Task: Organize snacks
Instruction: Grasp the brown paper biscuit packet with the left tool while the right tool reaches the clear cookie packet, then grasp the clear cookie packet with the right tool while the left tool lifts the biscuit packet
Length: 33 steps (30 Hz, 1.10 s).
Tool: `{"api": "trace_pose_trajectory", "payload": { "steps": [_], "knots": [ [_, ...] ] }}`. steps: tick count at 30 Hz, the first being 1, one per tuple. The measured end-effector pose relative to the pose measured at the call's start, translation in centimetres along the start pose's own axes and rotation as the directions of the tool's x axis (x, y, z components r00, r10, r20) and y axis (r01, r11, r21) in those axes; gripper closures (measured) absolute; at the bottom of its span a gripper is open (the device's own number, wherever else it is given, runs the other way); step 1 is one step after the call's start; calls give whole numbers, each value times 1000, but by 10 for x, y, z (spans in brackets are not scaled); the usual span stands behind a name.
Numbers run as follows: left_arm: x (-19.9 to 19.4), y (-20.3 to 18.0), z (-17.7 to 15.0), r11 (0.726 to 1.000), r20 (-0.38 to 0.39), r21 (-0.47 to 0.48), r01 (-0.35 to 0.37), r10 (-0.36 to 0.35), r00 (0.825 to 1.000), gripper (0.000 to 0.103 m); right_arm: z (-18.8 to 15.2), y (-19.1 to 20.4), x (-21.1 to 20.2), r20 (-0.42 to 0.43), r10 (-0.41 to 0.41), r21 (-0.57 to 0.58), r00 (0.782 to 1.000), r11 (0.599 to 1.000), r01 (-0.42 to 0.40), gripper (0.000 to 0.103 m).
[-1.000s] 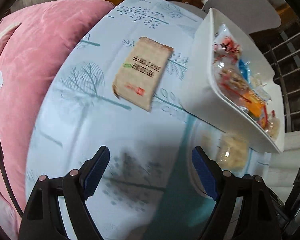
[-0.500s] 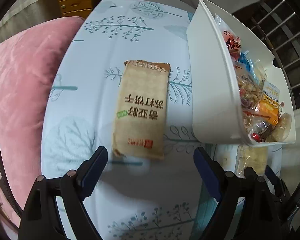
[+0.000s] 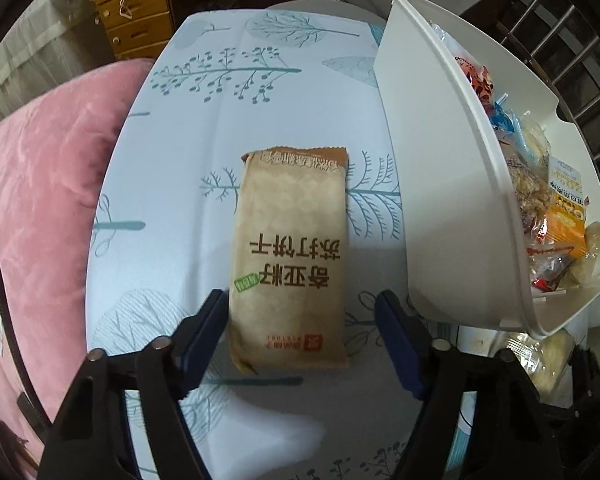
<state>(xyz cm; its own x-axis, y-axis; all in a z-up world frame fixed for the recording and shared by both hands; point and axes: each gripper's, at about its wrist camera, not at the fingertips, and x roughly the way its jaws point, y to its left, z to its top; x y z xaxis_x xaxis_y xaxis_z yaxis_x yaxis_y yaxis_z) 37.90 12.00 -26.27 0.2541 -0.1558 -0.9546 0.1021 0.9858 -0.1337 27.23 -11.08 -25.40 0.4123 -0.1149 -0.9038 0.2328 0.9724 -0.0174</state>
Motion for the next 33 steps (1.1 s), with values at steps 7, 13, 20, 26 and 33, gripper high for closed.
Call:
{"api": "trace_pose_trajectory", "payload": {
  "steps": [7,13,20,26,33],
  "knots": [
    [-2,6,2,1000,30,-8,-4,5,1000,51,9,7,5,-23,10,-29,1000,1000,-10,14],
    [-5,7,-2,1000,37,-10,5,-5,999,52,3,11,1,-34,5,-22,999,1000,-5,18],
    [-12,10,-7,1000,38,-28,12,-11,999,52,-4,13,-5,-71,18,-40,997,999,-21,47],
    [-20,11,-11,999,46,-44,2,0,999,52,-9,9,-18,-86,52,-34,995,998,-55,57],
    [-53,14,-18,994,91,-112,20,-10,996,52,-8,9,-49,-90,68,-74,994,994,-75,58]
  ]
}}
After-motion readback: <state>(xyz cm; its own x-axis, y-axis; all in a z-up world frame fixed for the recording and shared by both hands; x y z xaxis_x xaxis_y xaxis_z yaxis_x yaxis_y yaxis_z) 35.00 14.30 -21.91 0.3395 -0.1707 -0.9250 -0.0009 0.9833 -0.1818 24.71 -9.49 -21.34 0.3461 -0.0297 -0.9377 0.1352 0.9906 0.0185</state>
